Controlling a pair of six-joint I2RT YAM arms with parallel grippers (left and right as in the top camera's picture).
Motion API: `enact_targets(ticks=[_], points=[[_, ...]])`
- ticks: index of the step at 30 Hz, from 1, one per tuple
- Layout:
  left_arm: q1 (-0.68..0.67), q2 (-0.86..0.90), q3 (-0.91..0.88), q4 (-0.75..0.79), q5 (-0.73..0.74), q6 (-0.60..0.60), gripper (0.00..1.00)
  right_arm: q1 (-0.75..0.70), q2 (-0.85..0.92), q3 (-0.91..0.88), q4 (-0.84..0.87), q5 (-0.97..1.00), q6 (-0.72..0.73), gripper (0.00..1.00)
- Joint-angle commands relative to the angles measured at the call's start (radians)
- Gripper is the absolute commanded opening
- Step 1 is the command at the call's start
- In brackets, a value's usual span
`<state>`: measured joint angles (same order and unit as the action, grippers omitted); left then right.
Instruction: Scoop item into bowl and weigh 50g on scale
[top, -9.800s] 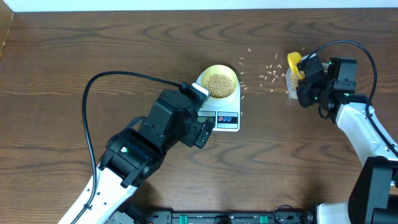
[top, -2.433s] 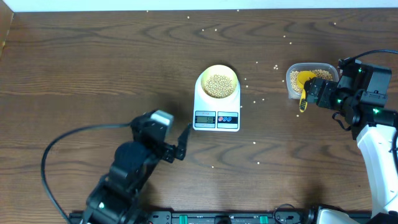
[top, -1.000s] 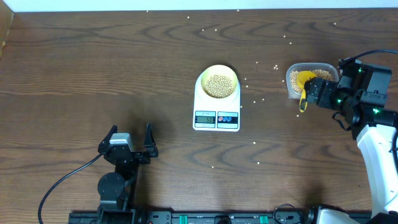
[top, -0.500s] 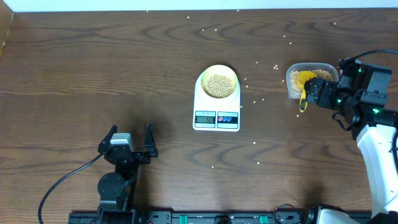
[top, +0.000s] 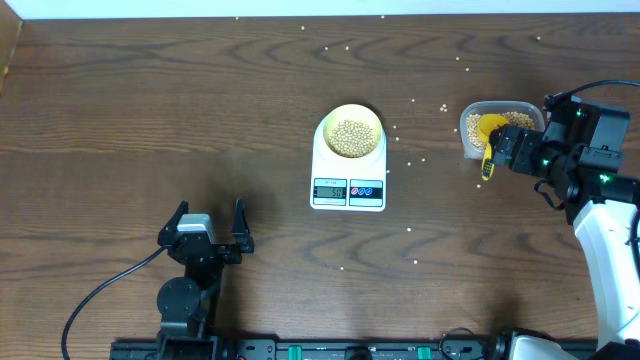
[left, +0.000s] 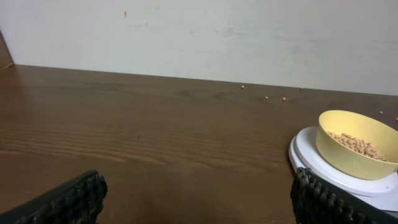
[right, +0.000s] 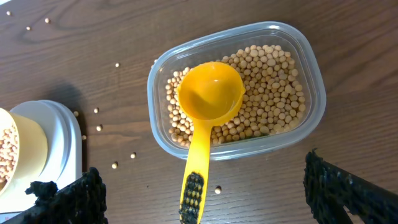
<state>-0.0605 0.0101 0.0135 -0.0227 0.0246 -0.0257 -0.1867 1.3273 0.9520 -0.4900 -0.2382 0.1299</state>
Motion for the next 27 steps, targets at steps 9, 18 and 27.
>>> enact_targets(ticks=[9, 18, 27], points=[[0.005, -0.005, -0.010, -0.051, -0.016, 0.010, 0.97, -0.002, -0.014, 0.000, -0.001, 0.000, 0.012, 0.99], [0.005, -0.005, -0.010, -0.051, -0.016, 0.010, 0.97, -0.002, -0.014, 0.000, -0.001, 0.000, 0.012, 0.99], [0.005, -0.005, -0.010, -0.051, -0.016, 0.010, 0.97, -0.001, -0.041, -0.001, -0.059, 0.001, -0.007, 0.99]])
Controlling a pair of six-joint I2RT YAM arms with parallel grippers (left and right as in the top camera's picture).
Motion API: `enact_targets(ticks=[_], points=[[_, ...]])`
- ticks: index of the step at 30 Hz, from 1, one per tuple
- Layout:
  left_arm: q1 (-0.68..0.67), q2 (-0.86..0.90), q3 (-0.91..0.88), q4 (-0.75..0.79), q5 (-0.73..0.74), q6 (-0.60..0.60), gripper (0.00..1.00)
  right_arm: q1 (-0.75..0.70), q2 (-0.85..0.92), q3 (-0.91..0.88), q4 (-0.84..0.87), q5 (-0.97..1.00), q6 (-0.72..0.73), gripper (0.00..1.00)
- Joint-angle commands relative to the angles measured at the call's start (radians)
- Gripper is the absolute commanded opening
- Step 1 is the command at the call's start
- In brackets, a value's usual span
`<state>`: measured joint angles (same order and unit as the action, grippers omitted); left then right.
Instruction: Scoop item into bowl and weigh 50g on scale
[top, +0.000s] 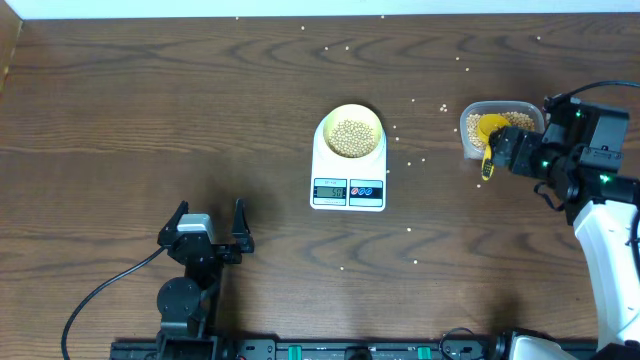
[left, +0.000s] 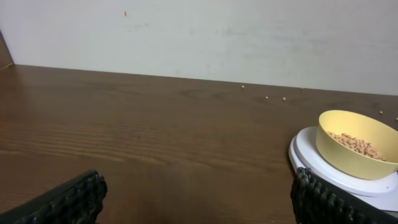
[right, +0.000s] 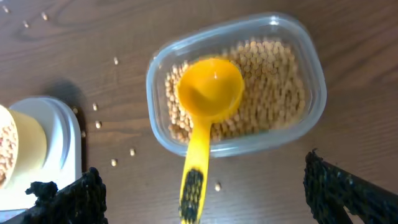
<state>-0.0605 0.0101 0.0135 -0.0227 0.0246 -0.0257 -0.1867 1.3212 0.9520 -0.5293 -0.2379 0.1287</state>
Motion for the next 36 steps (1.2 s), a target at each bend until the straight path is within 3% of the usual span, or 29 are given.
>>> enact_targets(ticks=[1, 8, 18, 25, 27, 36], points=[[0.005, -0.005, -0.010, -0.051, -0.016, 0.010, 0.97, 0.000, -0.046, -0.003, -0.032, 0.001, -0.006, 0.99], [0.005, -0.005, -0.010, -0.051, -0.016, 0.010, 0.97, 0.001, -0.212, -0.119, 0.039, 0.034, -0.015, 0.99], [0.005, -0.005, -0.010, -0.051, -0.016, 0.010, 0.97, 0.018, -0.643, -0.637, 0.523, 0.045, -0.014, 0.99], [0.005, -0.005, -0.010, -0.051, -0.017, 0.010, 0.97, 0.018, -0.914, -0.900, 0.739, 0.045, -0.034, 0.99], [0.005, -0.005, -0.010, -0.051, -0.017, 0.010, 0.97, 0.018, -0.964, -0.948, 0.763, 0.044, -0.034, 0.99], [0.005, -0.005, -0.010, -0.050, -0.016, 0.010, 0.97, 0.018, -1.227, -0.946, 0.479, 0.015, -0.199, 0.99]])
